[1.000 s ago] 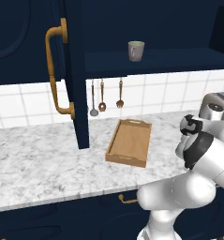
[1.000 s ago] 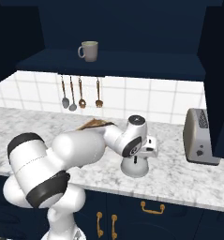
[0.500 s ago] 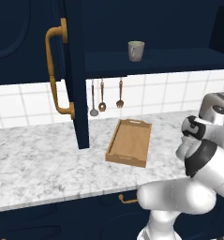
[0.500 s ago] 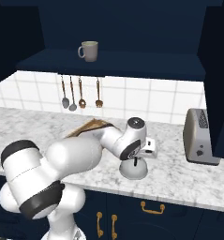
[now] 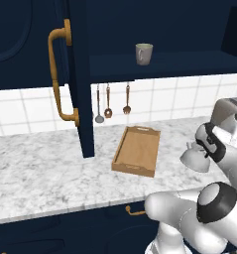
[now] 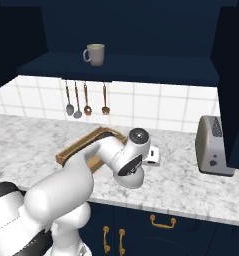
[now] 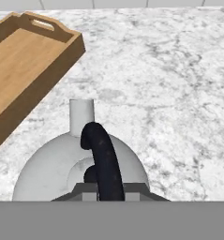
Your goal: Pick the kettle from the counter and place it on the tray. Then pick the mug from the cabinet and place it on the tray. Then close the cabinet doors.
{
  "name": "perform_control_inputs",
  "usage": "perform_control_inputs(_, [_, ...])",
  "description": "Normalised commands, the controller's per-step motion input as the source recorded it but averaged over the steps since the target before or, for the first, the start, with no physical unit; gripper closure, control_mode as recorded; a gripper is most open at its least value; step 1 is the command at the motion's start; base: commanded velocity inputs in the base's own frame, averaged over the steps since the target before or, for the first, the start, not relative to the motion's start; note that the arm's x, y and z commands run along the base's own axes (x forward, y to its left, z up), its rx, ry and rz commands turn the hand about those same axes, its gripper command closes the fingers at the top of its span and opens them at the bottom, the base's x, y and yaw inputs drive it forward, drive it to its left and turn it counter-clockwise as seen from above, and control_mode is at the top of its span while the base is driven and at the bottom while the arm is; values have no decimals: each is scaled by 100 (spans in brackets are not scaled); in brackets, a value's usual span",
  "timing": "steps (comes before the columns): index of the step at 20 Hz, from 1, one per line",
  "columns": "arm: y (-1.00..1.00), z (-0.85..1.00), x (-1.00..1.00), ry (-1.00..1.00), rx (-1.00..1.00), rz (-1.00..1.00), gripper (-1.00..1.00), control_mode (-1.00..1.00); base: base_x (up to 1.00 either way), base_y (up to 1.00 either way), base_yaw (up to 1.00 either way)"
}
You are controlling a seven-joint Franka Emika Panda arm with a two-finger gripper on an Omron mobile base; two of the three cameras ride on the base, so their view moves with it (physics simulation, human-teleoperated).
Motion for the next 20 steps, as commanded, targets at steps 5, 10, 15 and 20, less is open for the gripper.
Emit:
perform_control_inputs(5, [64,46,0,-2,-2,0,100,-100,0,0,0])
perform_control_inputs(10, [73,32,12,-8,-9,0,100,-100,0,0,0])
perform_control_inputs(15, [82,30,26,-6,-8,-3,100,-100,0,0,0])
perform_control_inputs(20, [50,25,60,0,-4,-1,100,-100,0,0,0])
